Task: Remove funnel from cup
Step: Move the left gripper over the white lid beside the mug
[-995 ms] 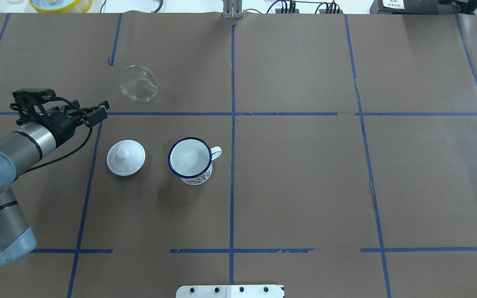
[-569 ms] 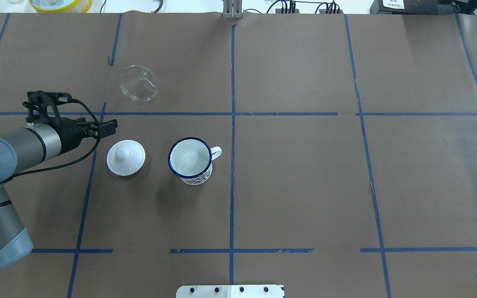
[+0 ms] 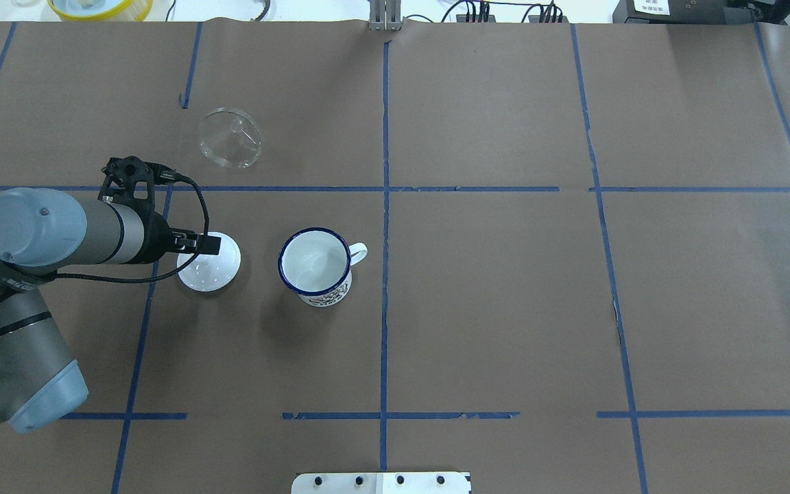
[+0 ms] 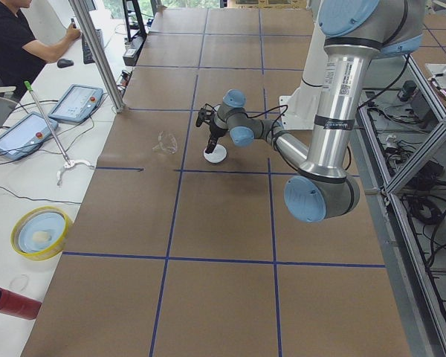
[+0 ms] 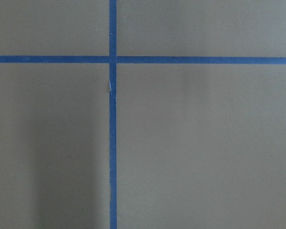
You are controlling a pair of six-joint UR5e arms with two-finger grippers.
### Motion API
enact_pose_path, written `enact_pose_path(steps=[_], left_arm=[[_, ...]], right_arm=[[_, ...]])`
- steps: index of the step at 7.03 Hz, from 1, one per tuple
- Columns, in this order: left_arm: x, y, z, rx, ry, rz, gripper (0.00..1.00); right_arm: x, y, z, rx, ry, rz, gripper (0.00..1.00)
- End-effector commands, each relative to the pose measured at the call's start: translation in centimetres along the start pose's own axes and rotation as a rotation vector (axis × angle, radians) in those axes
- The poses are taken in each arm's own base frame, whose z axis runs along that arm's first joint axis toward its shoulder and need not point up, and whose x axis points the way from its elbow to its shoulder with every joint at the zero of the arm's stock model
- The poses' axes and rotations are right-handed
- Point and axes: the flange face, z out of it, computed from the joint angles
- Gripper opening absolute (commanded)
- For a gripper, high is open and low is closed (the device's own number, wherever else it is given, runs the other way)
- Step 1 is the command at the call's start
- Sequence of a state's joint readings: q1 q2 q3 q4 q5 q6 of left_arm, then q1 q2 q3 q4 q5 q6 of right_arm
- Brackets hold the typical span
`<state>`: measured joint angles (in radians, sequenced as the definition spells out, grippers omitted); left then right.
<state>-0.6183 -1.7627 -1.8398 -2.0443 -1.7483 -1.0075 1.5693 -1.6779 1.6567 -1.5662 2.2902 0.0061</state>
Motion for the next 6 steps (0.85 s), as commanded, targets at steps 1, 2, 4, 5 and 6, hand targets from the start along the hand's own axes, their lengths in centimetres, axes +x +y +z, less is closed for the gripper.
enact_pose_path(steps=[1, 2, 4, 5, 6], left_arm=[[0.7, 0.2, 0.5, -0.087, -0.01, -0.001, 1.0], [1.2, -0.5, 0.8, -0.093, -0.025, -0.007, 1.0], [3.5, -3.4, 1.5, -0.098, -0.06, -0.021, 1.0], [3.0, -4.1, 1.8, -0.092, -0.073, -0.027, 1.0], [2.8, -4.2, 2.1, -0.095, -0.079, -0.013, 1.0]], right_arm=[[0.0, 0.0, 0.0, 0.0, 0.0, 0.0, 1.0], [0.0, 0.0, 0.0, 0.0, 0.0, 0.0, 1.0], [0.0, 0.0, 0.0, 0.0, 0.0, 0.0, 1.0], [0.0, -0.1, 0.0, 0.001, 0.0, -0.001, 1.0], [0.0, 0.0, 0.0, 0.0, 0.0, 0.0, 1.0]])
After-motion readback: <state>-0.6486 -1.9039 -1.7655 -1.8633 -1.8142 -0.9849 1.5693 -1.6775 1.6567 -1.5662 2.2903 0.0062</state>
